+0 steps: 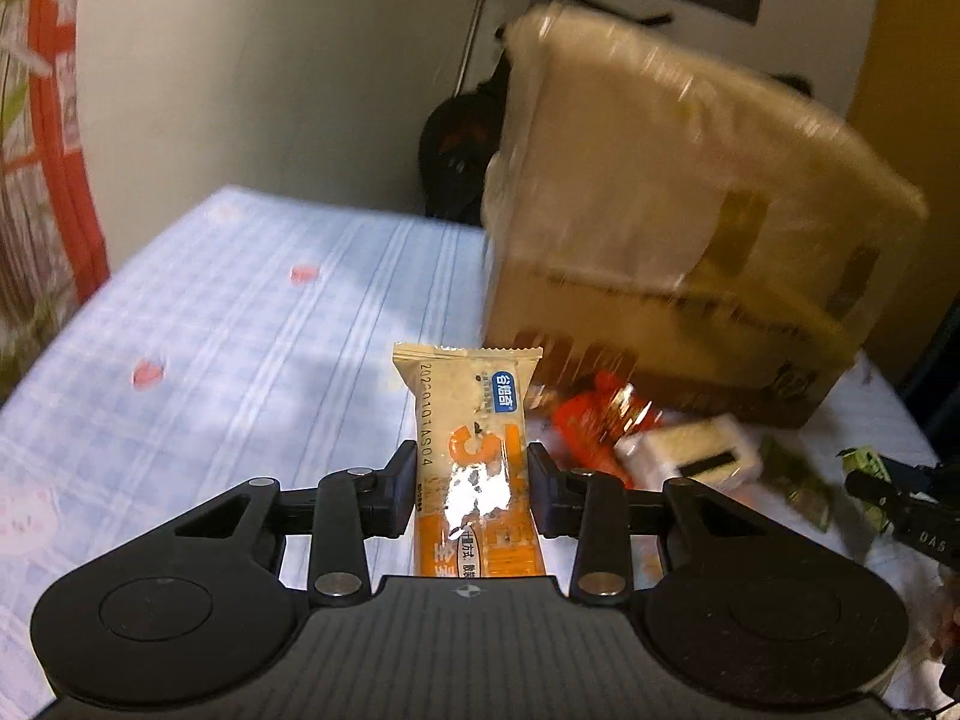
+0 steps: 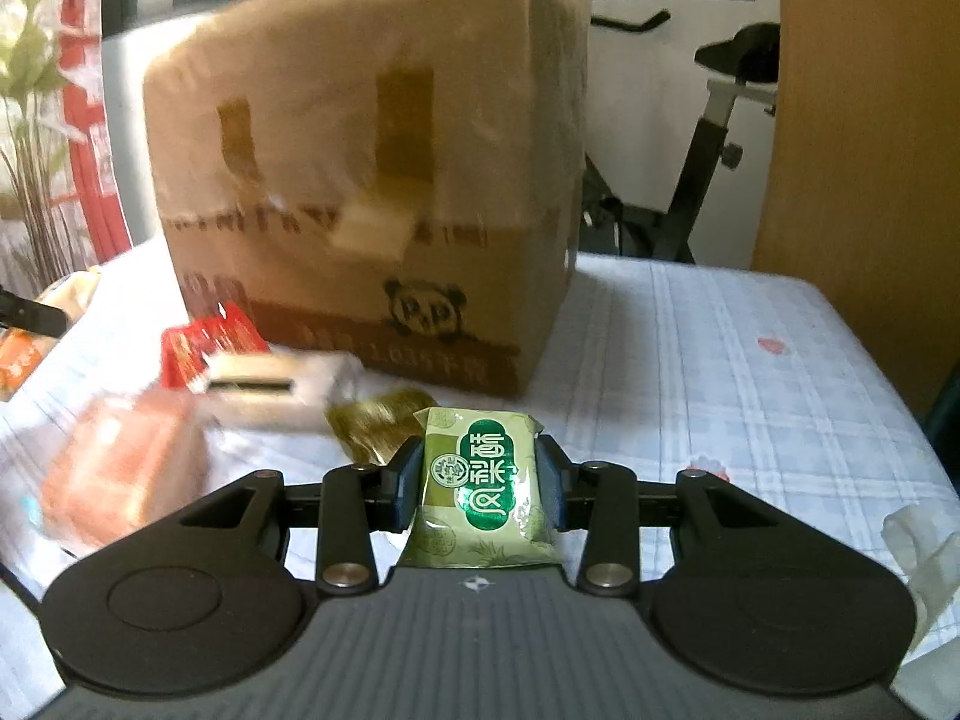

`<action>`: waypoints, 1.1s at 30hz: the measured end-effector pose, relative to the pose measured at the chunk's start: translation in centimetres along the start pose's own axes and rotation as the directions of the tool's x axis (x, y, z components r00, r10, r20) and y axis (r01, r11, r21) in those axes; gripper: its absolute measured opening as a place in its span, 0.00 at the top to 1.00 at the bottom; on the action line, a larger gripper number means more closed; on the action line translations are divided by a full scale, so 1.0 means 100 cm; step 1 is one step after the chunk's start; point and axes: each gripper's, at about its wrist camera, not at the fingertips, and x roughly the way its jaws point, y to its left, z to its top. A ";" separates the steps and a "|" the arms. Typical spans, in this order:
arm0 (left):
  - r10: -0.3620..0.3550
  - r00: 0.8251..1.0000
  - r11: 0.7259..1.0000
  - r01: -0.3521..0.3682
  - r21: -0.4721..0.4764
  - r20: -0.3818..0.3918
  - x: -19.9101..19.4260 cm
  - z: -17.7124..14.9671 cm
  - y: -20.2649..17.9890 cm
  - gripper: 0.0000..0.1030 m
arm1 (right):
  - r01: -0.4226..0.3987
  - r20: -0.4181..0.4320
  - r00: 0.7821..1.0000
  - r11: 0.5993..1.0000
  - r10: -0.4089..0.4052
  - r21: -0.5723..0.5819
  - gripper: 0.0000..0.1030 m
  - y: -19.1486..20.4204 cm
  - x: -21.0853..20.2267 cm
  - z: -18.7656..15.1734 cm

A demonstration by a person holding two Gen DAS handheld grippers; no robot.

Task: Organize snacks
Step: 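Carry both packets over the lined box and open both tools to drop them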

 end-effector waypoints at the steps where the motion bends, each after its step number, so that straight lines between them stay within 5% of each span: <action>1: -0.008 1.000 1.000 0.008 0.005 0.017 -0.005 0.004 -0.001 0.62 | -0.004 0.015 1.000 1.000 0.004 -0.001 0.60 0.002 -0.005 0.003; 12: -0.108 0.985 0.994 0.107 0.017 0.135 -0.036 0.066 -0.029 0.62 | -0.038 0.239 0.970 0.999 0.039 -0.008 0.60 0.008 -0.050 0.084; 18: -0.177 0.953 0.983 0.158 0.093 0.246 -0.055 0.128 -0.050 0.62 | -0.069 0.342 0.935 0.995 0.088 -0.067 0.60 0.010 -0.062 0.152; 21: -0.203 0.943 0.977 0.178 0.113 0.264 -0.046 0.160 -0.068 0.62 | -0.079 0.331 0.938 0.994 0.101 -0.080 0.60 0.007 -0.047 0.191; 26: -0.245 0.943 0.966 0.218 0.139 0.226 0.002 0.202 -0.104 0.62 | -0.063 0.212 0.974 0.993 0.083 -0.100 0.60 0.006 0.011 0.237; 33: -0.256 0.960 0.959 0.238 0.156 0.111 0.076 0.218 -0.136 0.61 | -0.020 0.093 0.995 0.998 0.026 -0.062 0.56 0.002 0.066 0.234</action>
